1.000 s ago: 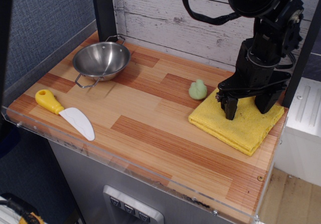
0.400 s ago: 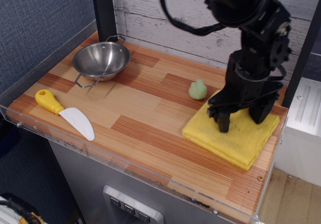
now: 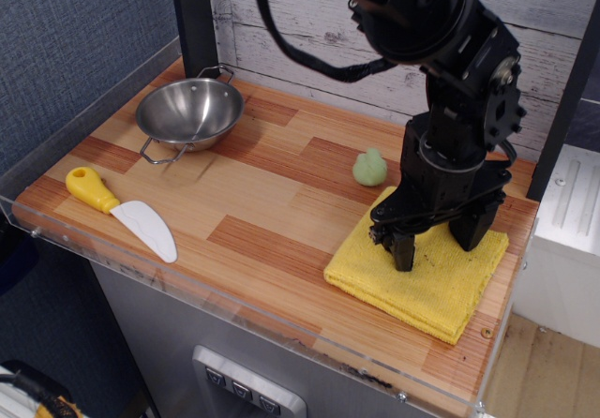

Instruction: Slide the towel towards the middle of counter next to the knife.

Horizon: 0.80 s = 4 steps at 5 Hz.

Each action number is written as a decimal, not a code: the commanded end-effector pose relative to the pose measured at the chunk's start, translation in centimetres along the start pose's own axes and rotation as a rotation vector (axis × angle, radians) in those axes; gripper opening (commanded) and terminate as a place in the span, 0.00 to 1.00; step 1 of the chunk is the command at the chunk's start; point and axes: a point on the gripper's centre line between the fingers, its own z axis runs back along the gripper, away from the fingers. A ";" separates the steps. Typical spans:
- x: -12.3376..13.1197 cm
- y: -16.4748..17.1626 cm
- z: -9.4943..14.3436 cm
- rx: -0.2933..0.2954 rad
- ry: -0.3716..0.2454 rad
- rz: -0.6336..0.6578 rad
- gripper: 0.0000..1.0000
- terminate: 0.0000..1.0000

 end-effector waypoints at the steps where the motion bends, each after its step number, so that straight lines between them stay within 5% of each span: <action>1: -2.9 3.6 -2.2 0.054 0.018 0.031 1.00 0.00; 4: -0.2 6.1 -0.3 0.042 -0.043 0.168 1.00 0.00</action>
